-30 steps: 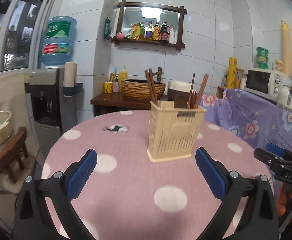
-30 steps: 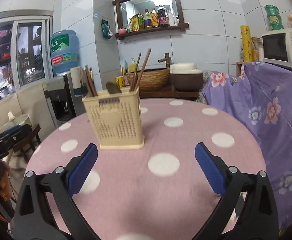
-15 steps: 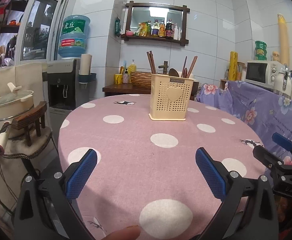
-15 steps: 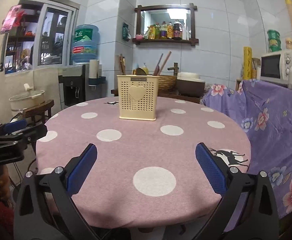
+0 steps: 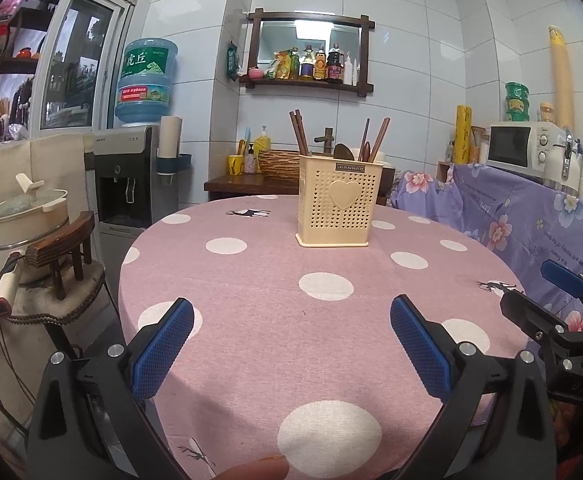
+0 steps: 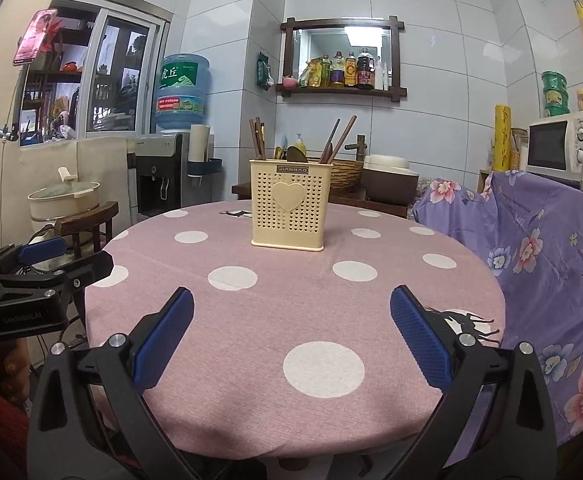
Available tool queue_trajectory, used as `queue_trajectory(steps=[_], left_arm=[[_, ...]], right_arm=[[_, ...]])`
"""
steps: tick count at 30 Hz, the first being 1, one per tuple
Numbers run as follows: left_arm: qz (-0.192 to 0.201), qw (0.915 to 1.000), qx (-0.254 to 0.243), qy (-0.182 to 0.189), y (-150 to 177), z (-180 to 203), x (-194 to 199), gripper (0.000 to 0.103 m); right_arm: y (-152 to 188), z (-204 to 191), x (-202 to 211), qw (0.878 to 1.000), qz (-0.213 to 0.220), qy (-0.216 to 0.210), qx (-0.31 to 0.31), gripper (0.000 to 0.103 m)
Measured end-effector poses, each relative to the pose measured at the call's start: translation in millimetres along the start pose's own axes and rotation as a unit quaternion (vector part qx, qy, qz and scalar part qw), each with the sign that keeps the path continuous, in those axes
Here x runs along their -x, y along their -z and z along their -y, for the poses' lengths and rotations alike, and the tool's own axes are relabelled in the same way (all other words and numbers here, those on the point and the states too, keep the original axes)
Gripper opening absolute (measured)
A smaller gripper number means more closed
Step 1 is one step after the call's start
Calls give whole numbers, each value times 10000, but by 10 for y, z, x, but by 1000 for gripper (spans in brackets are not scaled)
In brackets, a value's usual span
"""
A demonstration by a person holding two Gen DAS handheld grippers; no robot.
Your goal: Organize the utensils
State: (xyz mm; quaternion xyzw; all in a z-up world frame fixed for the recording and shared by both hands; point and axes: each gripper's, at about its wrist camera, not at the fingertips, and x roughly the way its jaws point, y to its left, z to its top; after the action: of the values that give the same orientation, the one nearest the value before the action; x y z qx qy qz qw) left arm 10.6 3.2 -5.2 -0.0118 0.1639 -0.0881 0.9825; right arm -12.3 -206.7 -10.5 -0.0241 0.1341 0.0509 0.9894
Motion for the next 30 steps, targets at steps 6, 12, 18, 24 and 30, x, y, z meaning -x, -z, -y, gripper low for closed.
queue_trajectory(steps=[6, 12, 18, 24, 30], left_arm=[[-33, 10000, 14, 38, 2, -10, 9, 98], [-34, 10000, 4, 49, -1, -10, 13, 98], [-19, 10000, -3, 41, -7, -6, 17, 98], [-27, 10000, -7, 53, -11, 3, 7, 98], [-18, 10000, -9, 55, -18, 6, 8, 98]], right_arm=[[-1, -2, -18, 10000, -42, -28, -25, 97], [-1, 1, -22, 10000, -51, -34, -26, 97], [1, 4, -28, 10000, -69, -54, -44, 97], [3, 7, -32, 10000, -75, -44, -48, 97], [3, 7, -35, 9999, -87, -50, -52, 97]])
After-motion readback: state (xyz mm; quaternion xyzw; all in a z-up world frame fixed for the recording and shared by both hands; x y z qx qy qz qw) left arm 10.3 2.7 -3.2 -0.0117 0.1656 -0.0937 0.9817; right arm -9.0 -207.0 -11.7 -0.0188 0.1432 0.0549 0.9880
